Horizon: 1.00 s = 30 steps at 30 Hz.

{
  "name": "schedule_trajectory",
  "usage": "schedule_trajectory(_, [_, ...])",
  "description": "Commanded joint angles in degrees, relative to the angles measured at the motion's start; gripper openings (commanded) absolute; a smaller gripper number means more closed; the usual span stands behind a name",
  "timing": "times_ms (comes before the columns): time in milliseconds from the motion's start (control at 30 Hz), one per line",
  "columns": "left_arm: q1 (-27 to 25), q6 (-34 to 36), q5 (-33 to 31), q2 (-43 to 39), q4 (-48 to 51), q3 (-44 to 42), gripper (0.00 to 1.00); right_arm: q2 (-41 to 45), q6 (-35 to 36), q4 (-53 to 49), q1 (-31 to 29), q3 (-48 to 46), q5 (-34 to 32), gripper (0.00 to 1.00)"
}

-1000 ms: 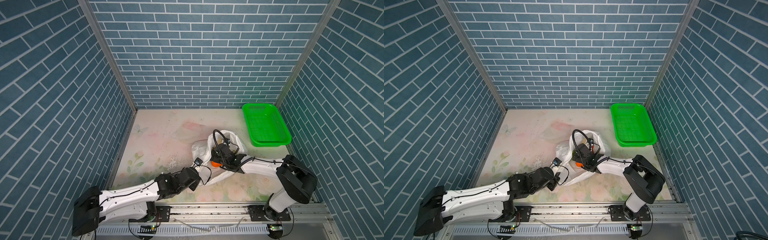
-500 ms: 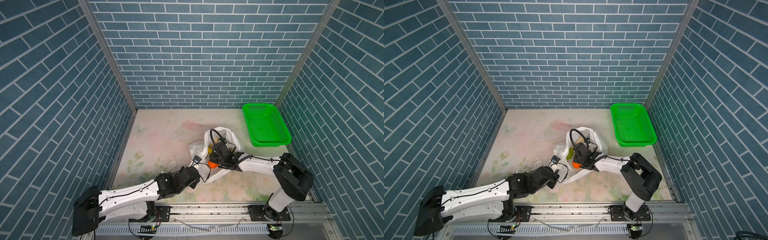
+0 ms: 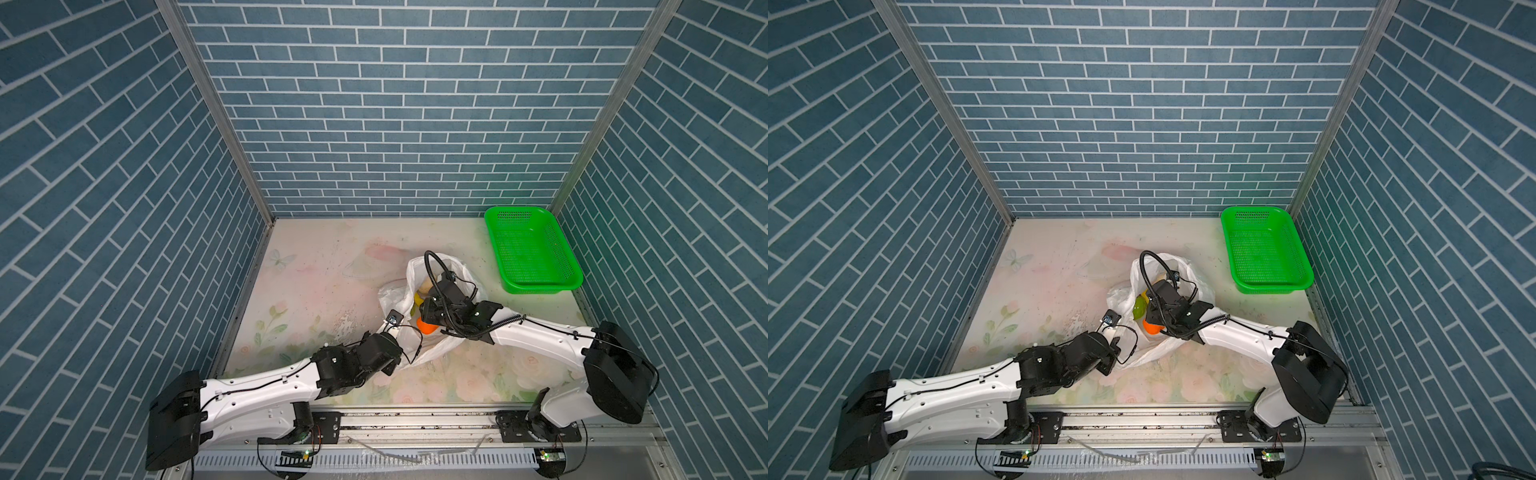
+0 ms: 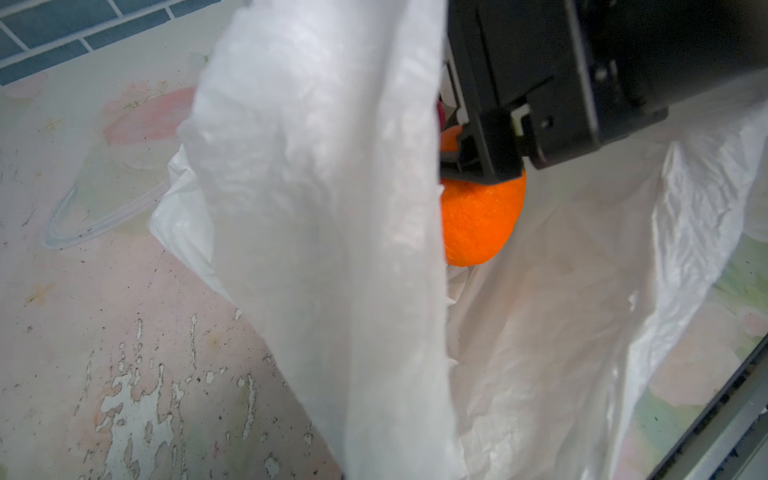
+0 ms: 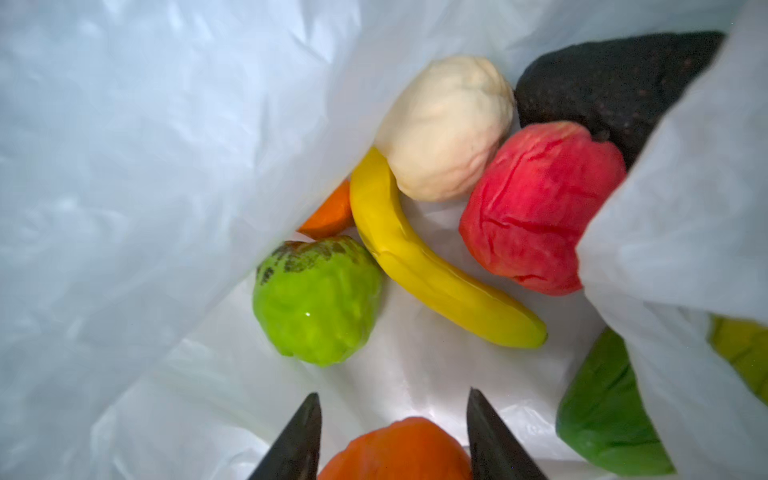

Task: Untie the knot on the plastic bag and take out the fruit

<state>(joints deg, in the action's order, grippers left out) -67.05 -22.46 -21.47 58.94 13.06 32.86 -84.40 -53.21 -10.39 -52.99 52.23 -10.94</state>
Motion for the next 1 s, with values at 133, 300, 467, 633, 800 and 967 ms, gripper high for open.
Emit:
schedule_trajectory(133, [-0.31,0.79,-1.68,-0.55,-0.22,1.76,0.0,3.54,1.53,-4.77,-0.36,6.41,-0.71,0.45])
schedule_trajectory(300, [-0.3,0.9,-2.23,-1.1,0.17,1.77,0.0,6.4,1.97,-9.28,-0.36,9.75,-0.51,0.44])
schedule_trajectory(467, [-0.25,0.84,-2.6,-1.7,0.99,1.77,0.0,10.54,1.79,-14.6,-0.38,12.47,-0.28,0.44])
schedule_trajectory(633, [-0.28,0.66,-2.61,-1.98,1.44,1.59,0.0,15.72,1.79,-20.96,1.27,14.76,-1.64,0.44])
schedule_trajectory(800, [-0.22,1.03,-2.08,-1.36,1.45,1.93,0.0,21.13,2.42,-24.4,8.62,14.16,0.01,0.44])
schedule_trajectory(967, [-0.29,1.37,-1.97,-0.84,1.63,2.55,0.0,24.76,6.08,-27.47,20.0,14.57,3.78,0.44])
